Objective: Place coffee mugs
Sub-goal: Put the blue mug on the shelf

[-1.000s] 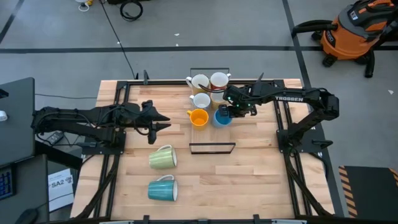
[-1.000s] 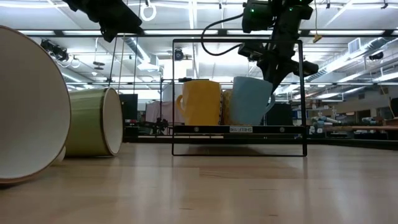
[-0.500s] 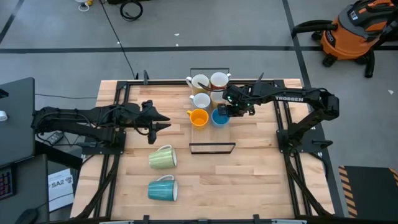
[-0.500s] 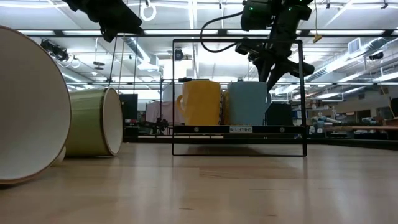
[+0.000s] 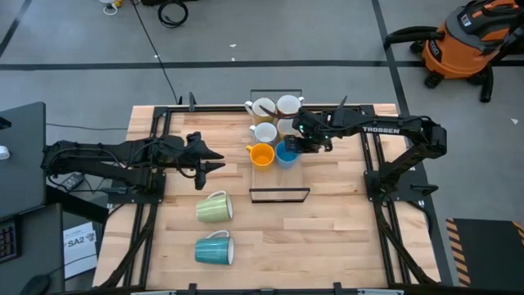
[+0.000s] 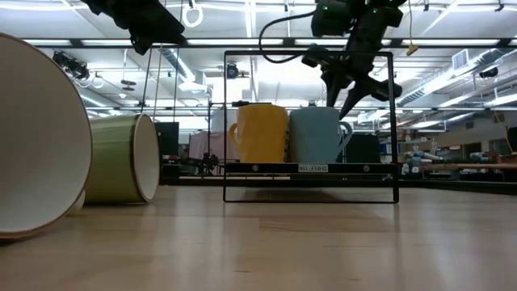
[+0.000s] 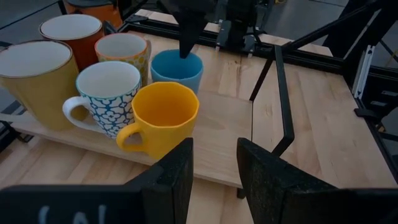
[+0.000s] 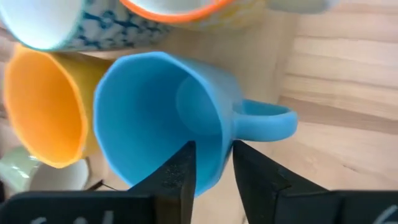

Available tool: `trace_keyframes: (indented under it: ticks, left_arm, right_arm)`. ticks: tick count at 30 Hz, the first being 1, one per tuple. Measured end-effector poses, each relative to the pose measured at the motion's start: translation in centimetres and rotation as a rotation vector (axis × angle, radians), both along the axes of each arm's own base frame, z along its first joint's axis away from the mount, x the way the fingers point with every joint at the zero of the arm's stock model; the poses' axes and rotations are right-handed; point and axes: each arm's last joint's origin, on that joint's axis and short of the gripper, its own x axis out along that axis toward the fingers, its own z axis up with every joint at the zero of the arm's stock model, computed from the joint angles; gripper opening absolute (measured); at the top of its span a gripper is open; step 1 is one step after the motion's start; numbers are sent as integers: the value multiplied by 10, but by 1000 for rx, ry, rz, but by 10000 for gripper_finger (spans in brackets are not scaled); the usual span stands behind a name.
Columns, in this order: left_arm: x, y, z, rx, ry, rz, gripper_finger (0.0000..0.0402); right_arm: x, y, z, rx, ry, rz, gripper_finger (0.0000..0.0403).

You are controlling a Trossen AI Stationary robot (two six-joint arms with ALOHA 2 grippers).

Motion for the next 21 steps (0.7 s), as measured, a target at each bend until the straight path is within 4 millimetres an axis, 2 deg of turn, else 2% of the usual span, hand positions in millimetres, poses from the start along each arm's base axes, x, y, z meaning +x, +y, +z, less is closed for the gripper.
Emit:
trace_keyframes:
  ticks: [7, 12, 21]
  left_arm:
    - [0, 0, 0, 0, 0, 0, 130]
    - [0, 0, 0, 0, 1, 0, 130]
    - [0, 0, 0, 0, 0, 0, 130]
  right_arm:
    - [5, -1, 3, -17, -57, 5, 136]
    - [5, -1, 3, -5, -62, 16, 137]
    - [3, 4, 9, 50, -115, 141, 136]
